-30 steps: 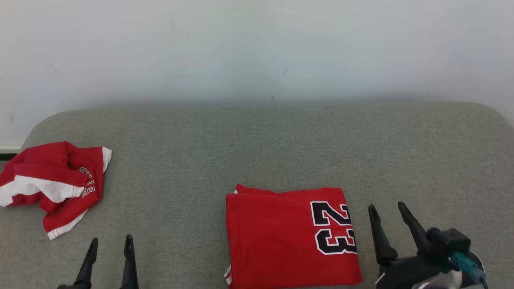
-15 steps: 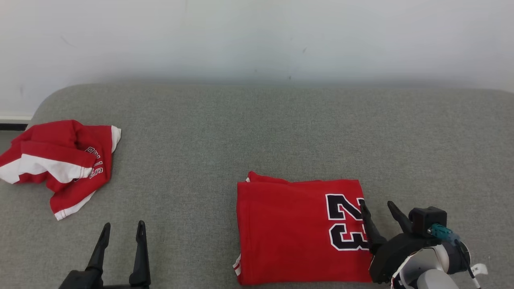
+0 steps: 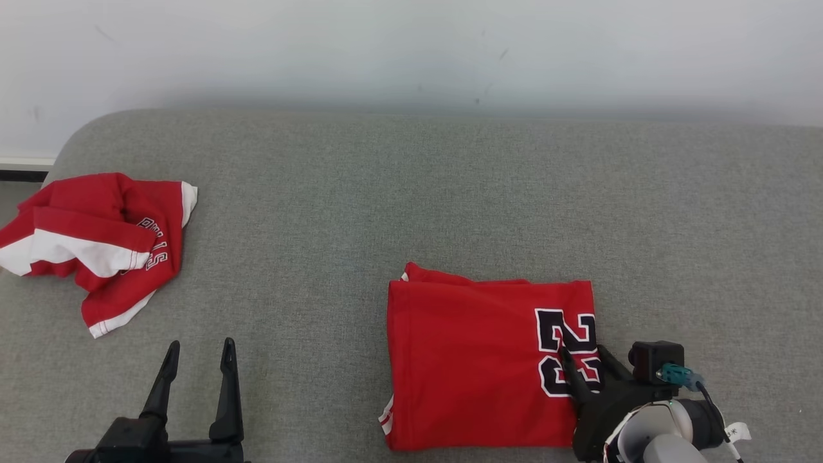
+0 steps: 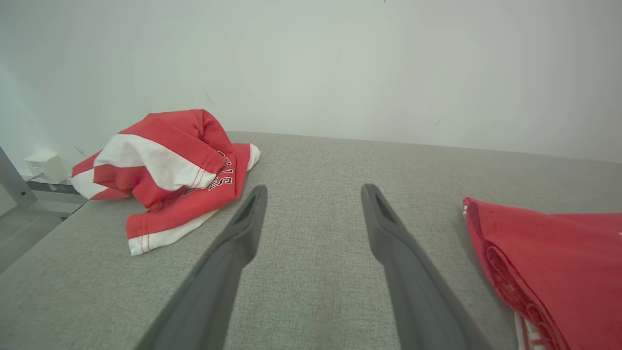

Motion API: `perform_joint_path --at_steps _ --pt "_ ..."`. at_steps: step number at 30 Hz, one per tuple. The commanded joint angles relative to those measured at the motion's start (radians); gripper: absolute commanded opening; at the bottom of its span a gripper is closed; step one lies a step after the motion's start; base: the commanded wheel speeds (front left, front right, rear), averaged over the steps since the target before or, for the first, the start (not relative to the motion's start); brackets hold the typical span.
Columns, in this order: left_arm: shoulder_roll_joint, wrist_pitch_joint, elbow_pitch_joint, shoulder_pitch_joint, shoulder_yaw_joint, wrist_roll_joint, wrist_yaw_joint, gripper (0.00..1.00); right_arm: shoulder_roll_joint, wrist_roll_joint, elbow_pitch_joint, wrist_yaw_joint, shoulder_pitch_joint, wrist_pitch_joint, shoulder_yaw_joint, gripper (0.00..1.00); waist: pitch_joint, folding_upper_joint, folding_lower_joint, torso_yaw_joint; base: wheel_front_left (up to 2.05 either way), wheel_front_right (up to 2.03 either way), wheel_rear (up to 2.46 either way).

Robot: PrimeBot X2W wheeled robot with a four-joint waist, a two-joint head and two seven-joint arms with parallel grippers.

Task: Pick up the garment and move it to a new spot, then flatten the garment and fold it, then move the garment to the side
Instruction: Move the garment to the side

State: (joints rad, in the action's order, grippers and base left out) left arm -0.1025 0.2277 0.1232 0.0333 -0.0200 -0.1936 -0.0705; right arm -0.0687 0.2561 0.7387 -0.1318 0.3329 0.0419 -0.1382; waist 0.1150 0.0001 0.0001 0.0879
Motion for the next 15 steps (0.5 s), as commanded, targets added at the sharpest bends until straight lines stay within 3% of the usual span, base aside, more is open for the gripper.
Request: perform_joint_path --at_steps 1,2,15 --pt "-0.002 0.007 0.005 0.012 0.000 -0.009 0.002 1.00 0.010 0.012 0.030 0.003 -0.001 0.000 -0.018 0.04 0.003 -0.0001 -0.0001 0.002 0.00 0.00 0.00" --pt "-0.002 0.010 0.008 0.012 0.000 -0.010 0.003 1.00 0.011 0.020 0.040 0.003 0.003 0.004 -0.024 0.00 0.005 -0.0001 -0.0001 0.001 0.00 0.00 0.00" --pt "-0.008 0.025 0.007 0.047 -0.001 -0.018 0.006 1.00 -0.046 0.076 0.066 0.003 0.238 0.039 -0.096 0.00 0.073 -0.0001 -0.0001 -0.023 0.00 0.00 0.00"
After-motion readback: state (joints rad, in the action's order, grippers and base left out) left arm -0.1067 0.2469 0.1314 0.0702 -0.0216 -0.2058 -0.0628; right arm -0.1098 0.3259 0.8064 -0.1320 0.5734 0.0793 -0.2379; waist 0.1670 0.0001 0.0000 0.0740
